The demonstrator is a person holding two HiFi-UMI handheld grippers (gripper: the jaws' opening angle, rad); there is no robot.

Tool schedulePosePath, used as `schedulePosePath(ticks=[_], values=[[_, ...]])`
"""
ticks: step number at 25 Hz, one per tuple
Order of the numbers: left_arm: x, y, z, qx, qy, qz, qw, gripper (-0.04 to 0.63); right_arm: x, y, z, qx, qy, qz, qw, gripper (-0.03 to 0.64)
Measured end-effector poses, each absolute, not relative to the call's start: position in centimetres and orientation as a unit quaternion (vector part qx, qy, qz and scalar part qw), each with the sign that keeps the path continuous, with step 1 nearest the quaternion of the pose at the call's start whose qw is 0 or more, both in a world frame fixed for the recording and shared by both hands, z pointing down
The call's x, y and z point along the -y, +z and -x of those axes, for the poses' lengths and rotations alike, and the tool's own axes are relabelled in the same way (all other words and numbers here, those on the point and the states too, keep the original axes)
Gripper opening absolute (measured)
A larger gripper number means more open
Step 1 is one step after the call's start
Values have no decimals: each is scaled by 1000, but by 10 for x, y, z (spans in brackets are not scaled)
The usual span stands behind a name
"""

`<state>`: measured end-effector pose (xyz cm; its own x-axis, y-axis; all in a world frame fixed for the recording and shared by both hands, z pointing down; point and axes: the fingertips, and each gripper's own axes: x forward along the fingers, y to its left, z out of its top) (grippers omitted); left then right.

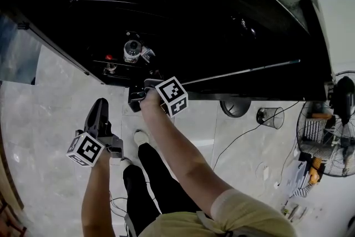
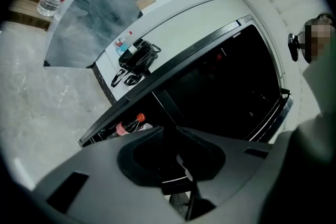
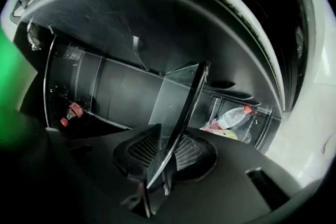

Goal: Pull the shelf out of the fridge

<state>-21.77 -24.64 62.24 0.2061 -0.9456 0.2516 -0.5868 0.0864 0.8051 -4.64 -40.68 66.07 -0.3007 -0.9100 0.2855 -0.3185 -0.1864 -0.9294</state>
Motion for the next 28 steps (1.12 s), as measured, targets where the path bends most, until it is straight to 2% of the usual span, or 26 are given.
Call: schedulePosePath(ticks=[2, 7, 13, 28], values=[[251, 627, 218, 590, -215, -641, 441, 75, 404, 658, 47, -588, -557, 522, 265, 70], [263, 639, 221, 591, -241, -615, 464, 83, 403, 656, 47, -598, -557, 510, 270, 64], [287, 636, 211, 559, -278, -622, 472, 126, 393, 656, 47, -592, -567, 496, 288, 55], [322, 651, 214, 541, -313, -610, 487, 129, 366, 659, 46, -607, -568, 473, 290, 52]])
